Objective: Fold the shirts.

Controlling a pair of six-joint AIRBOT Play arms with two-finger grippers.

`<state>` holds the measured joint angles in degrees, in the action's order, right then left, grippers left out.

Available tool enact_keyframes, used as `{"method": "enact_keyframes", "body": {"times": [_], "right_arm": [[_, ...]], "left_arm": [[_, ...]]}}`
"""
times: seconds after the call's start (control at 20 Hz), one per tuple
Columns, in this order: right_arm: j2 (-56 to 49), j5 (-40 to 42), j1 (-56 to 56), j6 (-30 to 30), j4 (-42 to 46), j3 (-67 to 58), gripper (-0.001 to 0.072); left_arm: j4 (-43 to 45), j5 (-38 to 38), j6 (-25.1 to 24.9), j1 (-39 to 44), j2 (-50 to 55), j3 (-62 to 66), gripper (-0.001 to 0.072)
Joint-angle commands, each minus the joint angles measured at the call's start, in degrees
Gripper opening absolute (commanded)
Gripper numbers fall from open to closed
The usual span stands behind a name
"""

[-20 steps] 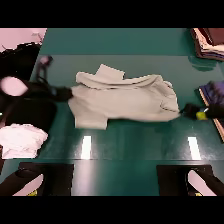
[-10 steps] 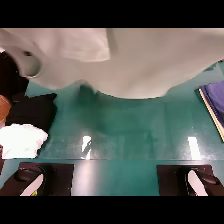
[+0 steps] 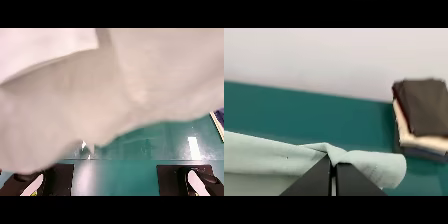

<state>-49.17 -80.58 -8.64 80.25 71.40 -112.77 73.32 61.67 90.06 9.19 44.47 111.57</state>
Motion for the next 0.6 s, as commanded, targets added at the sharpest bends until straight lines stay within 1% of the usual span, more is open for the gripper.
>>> {"method": "enact_keyframes", "body": {"times": [0.0, 0.1, 0.25, 0.4, 0.45, 0.55], "right_arm": [[-8.7, -8.17, -0.02, 1.38, 0.52, -1.86, 0.0018], [-13.57, -8.57, 0.02, 1.38, 0.2, 3.13, 0.0018], [-20.81, -8.37, 1.42, 1.36, 0.24, 13.55, 0.0018], [-29.14, -4.87, 3.91, 1.29, 0.28, 22.23, 0.0018], [-31.85, -2.51, 4.5, 1.22, 0.28, 24.15, 0.0018], [-37.38, 3.58, 4.72, 1.22, 0.13, 25.55, 0.0017]], "left_arm": [[2.58, 4.46, -0.04, -0.07, 4.48, -7.43, 0.0023], [2.64, 6.16, -0.31, -0.07, 9.86, -12.02, 0.0024], [3.04, 6.49, -1.77, -0.07, 19.21, -18.56, 0.0024], [3.3, 6.1, -2.38, -0.07, 30.42, -21.84, 0.0024], [3.41, 4.76, -3.58, -0.07, 34.62, -21.99, 0.0024], [4.33, -1.31, -4.11, -0.26, 41.55, -21.97, 0.0024]]}}
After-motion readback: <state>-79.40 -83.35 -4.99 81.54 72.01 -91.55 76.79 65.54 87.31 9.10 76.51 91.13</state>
